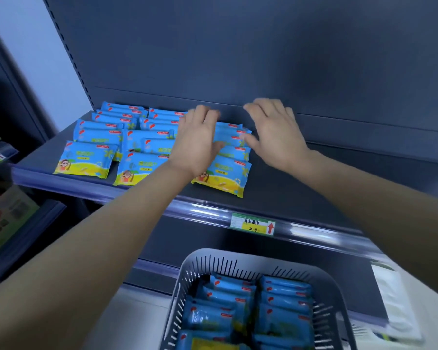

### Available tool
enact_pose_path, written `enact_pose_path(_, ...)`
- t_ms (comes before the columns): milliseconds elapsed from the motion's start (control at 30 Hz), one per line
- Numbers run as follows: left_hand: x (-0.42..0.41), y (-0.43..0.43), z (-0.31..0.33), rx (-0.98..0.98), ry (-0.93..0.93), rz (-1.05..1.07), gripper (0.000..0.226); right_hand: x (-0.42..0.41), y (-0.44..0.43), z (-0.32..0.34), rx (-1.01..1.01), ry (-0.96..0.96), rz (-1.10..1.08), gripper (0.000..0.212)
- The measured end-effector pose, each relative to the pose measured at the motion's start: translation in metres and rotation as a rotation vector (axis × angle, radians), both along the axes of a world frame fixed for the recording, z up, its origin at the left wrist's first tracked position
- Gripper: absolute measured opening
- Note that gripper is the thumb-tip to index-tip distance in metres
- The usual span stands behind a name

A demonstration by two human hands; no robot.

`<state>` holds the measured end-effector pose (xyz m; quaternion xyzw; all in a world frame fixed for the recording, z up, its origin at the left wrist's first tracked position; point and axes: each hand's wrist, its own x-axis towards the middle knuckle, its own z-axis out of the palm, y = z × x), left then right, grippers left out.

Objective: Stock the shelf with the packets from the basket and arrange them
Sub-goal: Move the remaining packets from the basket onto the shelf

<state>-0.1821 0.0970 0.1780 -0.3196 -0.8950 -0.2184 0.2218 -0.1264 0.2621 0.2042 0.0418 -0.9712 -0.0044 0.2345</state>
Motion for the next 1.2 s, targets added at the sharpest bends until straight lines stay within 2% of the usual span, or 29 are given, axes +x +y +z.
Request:
enact_pose_path(100, 0.023, -0.005, 0.029, 0.084, 0.193, -0.047, 0.046, 0.023, -0.006, 0.025, 0.036, 0.105, 0.003, 0.054)
enact_pose_path(267, 0.065, -0.013, 0.069, 0.131, 0.364, -0.107, 0.047, 0.072, -0.01, 0.059, 0.046, 0.294, 0.019, 0.054)
enact_pose_path(367, 0.095, -0.017, 0.077, 0.166, 0.371, -0.159, 0.049, 0.105, -0.012, 0.064, 0.039, 0.352, 0.017, 0.056)
enact_pose_path(467, 0.127, -0.018, 0.054, 0.147, 0.297, -0.237, 0.05, 0.141, -0.013, 0.036, 0.009, 0.284, 0.009, 0.056)
enact_pose_path(667, 0.177, -0.016, -0.063, -0.039, 0.013, -0.399, 0.05, 0.202, -0.011, -0.088, -0.062, 0.007, -0.005, 0.052)
enact_pose_path(800, 0.198, -0.027, -0.143, -0.322, -0.303, -0.396, 0.05, 0.234, -0.008, -0.164, -0.102, -0.404, 0.046, 0.048)
enact_pose_path(900, 0.21, -0.036, -0.189, -0.49, -0.434, -0.384, 0.054, 0.253, -0.002, -0.21, -0.044, -0.684, 0.075, 0.042)
enact_pose_path(1067, 0.223, -0.051, -0.238, -0.718, -0.633, -0.333, 0.058, 0.264, 0.002, -0.248, 0.081, -1.022, 0.063, 0.039)
enact_pose_path(1200, 0.225, -0.057, -0.256, -0.804, -0.669, -0.306, 0.058, 0.263, 0.003, -0.265, 0.114, -1.131, 0.012, 0.04)
